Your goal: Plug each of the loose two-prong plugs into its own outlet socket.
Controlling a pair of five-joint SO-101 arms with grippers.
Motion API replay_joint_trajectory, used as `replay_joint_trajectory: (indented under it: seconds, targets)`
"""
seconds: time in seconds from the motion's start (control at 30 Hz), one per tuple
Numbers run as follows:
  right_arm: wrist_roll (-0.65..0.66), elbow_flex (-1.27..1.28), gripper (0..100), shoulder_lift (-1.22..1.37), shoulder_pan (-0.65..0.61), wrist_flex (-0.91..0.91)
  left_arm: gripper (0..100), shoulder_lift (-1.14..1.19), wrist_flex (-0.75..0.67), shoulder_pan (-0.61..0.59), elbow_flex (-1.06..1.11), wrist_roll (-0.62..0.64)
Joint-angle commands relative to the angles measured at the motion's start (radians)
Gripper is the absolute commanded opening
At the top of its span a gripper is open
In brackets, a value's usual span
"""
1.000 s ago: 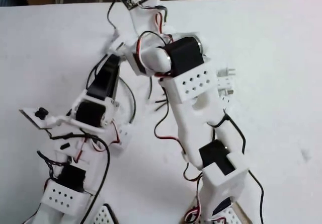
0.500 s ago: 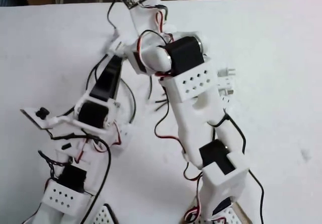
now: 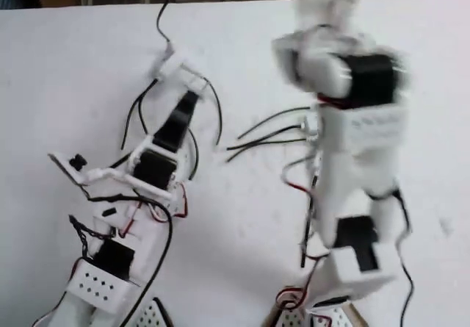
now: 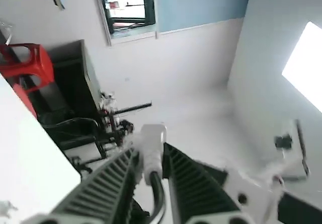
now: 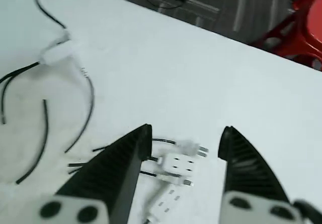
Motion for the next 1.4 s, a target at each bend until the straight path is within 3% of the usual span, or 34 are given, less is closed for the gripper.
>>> replay_joint_trajectory:
  seconds: [0.0, 0.17, 0.23, 0.33, 0.43, 0.5, 0.67, 0.77, 0.87, 1.0, 1.2, 1.37]
  targets:
    - [0.055, 0.104, 22.0, -0.128, 0.137, 0.005, 3, -0.013, 0.02, -0.099, 0.005, -0.08]
    - [0.095, 0.391, 22.0, -0.239, 0.262, 0.002, 3, -0.018, 0.157, -0.268, 0.058, -0.109]
    - [0.114, 0.496, 22.0, -0.274, 0.295, 0.002, 3, -0.018, 0.187, -0.338, 0.074, -0.193]
    - [0.135, 0.611, 22.0, -0.314, 0.334, 0.002, 3, -0.019, 0.255, -0.412, 0.08, -0.465]
    - [0.135, 0.687, 22.0, -0.343, 0.366, 0.002, 3, -0.019, 0.364, -0.426, 0.074, -0.905]
    - [0.135, 0.723, 22.0, -0.358, 0.386, 0.002, 3, -0.019, 0.419, -0.421, 0.074, -1.126]
    - [0.135, 0.79, 22.0, -0.378, 0.433, 0.002, 3, -0.019, 0.508, -0.406, 0.078, -1.246]
    - [0.137, 0.822, 22.0, -0.377, 0.447, 0.002, 3, -0.019, 0.549, -0.407, 0.038, -1.412]
    - [0.137, 0.858, 22.0, -0.377, 0.469, 0.002, 3, -0.012, 0.793, -0.4, -0.109, -1.557]
    - [0.184, 0.891, 22.0, -0.375, 0.51, 0.002, 2, 0.018, 1.076, -0.383, -0.379, -1.577]
    - [0.258, 0.941, 22.0, -0.378, 0.561, 0.002, 2, 0.43, 1.333, -0.309, -0.755, -1.587]
    - [0.262, 0.942, 22.0, -0.378, 0.616, 0.002, 2, 0.823, 1.571, -0.24, -1.045, -1.708]
